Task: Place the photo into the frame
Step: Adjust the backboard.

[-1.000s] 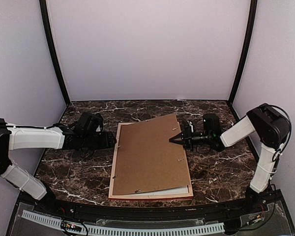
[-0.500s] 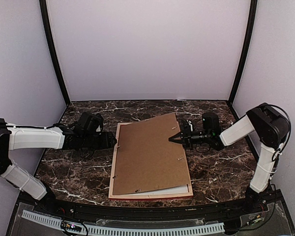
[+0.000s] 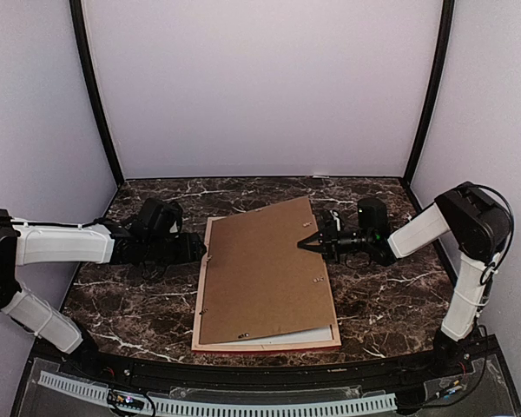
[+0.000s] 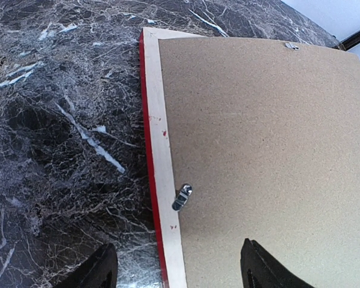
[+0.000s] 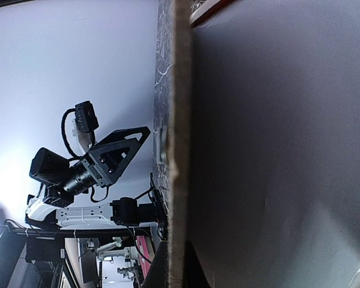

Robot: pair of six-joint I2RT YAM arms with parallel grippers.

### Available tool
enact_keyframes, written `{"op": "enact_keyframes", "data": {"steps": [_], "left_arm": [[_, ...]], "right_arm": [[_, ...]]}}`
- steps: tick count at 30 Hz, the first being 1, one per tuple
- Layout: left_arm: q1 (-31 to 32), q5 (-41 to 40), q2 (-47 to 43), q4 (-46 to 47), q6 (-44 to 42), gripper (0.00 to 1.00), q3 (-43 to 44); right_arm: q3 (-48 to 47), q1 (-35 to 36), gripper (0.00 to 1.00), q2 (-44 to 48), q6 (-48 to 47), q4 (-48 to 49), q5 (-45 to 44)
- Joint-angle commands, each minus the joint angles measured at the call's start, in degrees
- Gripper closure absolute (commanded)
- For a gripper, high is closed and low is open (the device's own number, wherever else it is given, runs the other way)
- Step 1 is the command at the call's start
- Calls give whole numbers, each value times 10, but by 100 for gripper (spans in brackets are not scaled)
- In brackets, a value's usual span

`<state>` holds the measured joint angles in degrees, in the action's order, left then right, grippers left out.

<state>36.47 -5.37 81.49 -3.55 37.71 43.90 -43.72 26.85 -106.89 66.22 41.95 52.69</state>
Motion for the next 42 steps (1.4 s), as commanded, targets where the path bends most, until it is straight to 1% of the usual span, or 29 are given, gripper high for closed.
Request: {"op": "enact_keyframes", "data": {"steps": [1,7,14,17,23,30,35,39,42], "left_arm": [[-3,1,-3,-4,0,27,-4],[-3,1,-3,-5,0,27,-5],[-4,4,-3,-5,-1,27,-4],[-3,6,-2,-6,0,27,-5],[-3,13,4,-2,-4,27,-5],[-3,49,33,20,-55,27,13],[-4,83,89,3,-93,27,55],[-3,76,124,-13,-116,27,92],[-3,74,140,-13,-125,27,104]], "right_arm": [[-14,5,100,-2,-19,52,5],[-17,5,100,-12,-39,21,-1],[-30,4,100,-20,-81,-46,-18],[-35,6,96,-20,-93,-61,-23],[-42,5,81,-20,-111,-86,-28],[-56,5,67,-17,-133,-127,-35],[-63,6,64,-16,-144,-142,-37],[-65,6,64,-16,-147,-147,-36],[-64,6,63,-16,-149,-151,-37]]}}
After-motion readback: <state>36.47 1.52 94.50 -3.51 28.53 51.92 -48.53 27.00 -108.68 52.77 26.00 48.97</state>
